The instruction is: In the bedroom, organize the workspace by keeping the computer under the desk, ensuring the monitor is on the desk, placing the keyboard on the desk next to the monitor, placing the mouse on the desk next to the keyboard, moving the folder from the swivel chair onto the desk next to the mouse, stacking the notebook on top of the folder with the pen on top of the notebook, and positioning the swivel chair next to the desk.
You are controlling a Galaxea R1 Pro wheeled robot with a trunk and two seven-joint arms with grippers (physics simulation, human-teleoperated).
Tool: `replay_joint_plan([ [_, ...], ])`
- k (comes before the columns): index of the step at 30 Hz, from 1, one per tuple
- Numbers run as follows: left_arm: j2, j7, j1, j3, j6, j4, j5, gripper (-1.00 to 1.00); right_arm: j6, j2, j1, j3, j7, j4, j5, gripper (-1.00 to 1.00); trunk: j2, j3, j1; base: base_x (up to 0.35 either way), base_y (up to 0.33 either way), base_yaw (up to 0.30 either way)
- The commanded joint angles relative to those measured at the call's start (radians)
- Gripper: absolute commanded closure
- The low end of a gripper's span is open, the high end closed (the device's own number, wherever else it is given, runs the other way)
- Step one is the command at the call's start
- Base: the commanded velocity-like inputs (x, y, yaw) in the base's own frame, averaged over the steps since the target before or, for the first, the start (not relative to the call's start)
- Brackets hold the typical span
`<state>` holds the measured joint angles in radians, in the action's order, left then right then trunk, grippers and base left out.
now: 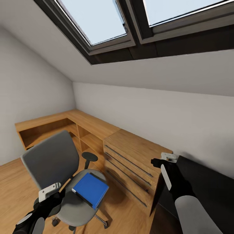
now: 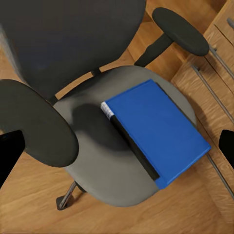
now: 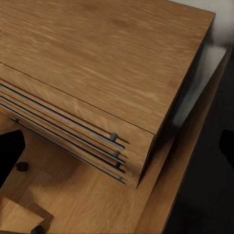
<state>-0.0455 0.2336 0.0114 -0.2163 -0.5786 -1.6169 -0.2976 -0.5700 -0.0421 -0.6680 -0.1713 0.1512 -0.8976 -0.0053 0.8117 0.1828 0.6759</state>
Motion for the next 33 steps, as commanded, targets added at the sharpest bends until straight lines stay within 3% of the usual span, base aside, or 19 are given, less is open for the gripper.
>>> replay_joint_plan([
  [1, 0.0, 0.007, 0.001, -0.001, -0.004, -0.001, -0.011, -1.0, -0.005, -0.001, -0.001, -0.002, 0.002, -0.001, -0.001, -1.0, 0.001, 0.002, 0.0, 0.0, 0.0, 0.003],
  [10, 0.0, 0.007, 0.001, -0.002, -0.004, -0.001, -0.011, -1.0, -0.002, -0.003, -0.001, 0.001, 0.002, 0.001, -0.001, -1.0, 0.001, 0.002, 0.0, 0.0, 0.0, 0.057],
  [20, -0.001, 0.007, 0.001, -0.001, -0.004, -0.001, -0.011, -1.0, -0.001, -0.018, 0.002, 0.052, 0.004, 0.004, 0.001, -1.0, 0.001, 0.002, 0.0, 0.0, 0.0, 0.251],
  [33, -0.001, 0.007, 0.001, -0.001, -0.004, -0.001, -0.011, -1.0, 0.0, -0.021, 0.008, 0.065, 0.0, 0.021, 0.001, -1.0, 0.001, 0.002, 0.0, 0.0, 0.0, 0.276],
])
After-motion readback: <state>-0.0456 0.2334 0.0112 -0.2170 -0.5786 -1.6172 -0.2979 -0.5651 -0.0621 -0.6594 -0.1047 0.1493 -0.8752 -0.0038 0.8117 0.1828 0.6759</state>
